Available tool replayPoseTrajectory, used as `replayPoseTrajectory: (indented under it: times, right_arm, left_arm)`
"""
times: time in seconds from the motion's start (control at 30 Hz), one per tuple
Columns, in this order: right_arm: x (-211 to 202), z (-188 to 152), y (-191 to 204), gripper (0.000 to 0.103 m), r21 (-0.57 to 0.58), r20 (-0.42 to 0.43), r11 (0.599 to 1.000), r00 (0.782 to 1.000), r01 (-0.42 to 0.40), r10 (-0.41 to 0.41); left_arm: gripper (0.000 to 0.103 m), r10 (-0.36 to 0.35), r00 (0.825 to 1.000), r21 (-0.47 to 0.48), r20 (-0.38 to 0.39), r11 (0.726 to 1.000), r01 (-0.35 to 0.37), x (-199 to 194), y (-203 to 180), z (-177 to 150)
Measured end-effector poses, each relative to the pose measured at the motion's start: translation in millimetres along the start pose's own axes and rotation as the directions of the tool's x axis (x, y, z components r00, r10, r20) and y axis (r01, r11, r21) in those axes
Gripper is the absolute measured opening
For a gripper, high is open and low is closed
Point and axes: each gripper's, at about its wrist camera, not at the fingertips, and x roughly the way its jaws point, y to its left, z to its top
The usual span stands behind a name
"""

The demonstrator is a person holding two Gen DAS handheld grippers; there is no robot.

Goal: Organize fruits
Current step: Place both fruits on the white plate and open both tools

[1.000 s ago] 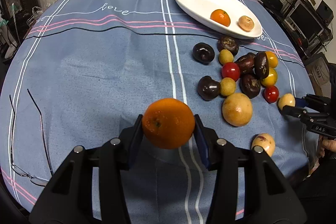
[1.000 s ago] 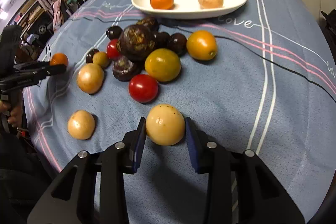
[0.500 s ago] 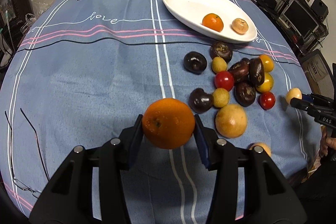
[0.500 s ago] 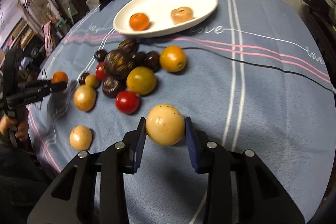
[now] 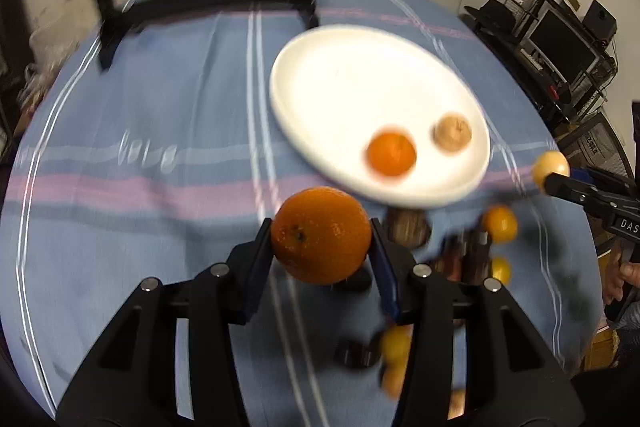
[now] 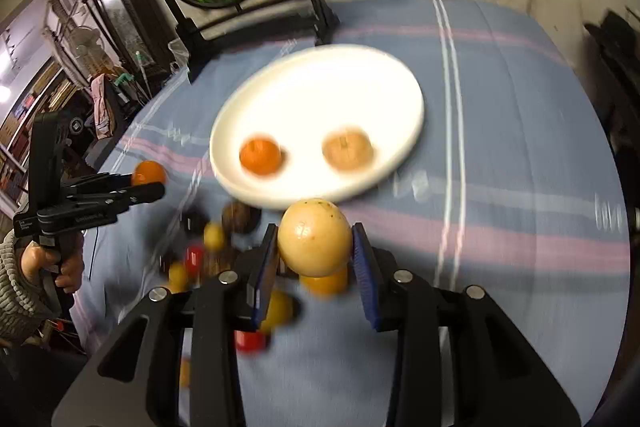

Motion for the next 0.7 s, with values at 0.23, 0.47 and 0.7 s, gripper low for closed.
replayPoseTrajectory:
  times: [0.23, 0.47, 0.7]
  right_arm:
    - [55.4, 58.4, -11.4, 0.037, -0.022, 0.002, 1.0, 1.0, -0.016, 0.016]
    - [106.4, 75.6, -21.3, 0.037, -0.022, -0.049, 1.0, 0.999, 0.019, -0.02]
    - [89.1, 73.1, -17.7, 0.063, -0.027, 0.018, 0.998, 0.998, 0.058, -0.057]
  left_arm:
    - [0.047, -0.02, 1.0, 0.031, -0.009, 0.999, 0.02, 48.9, -11.3, 67.6]
    - [0.051, -0.004, 0.998, 0.018, -0.069, 1.0, 0.005, 99.7, -12.7, 86.1]
    - [0.066, 0.002, 1.0, -0.042, -0.023, 0.999, -0.003, 82.0, 0.3, 83.1]
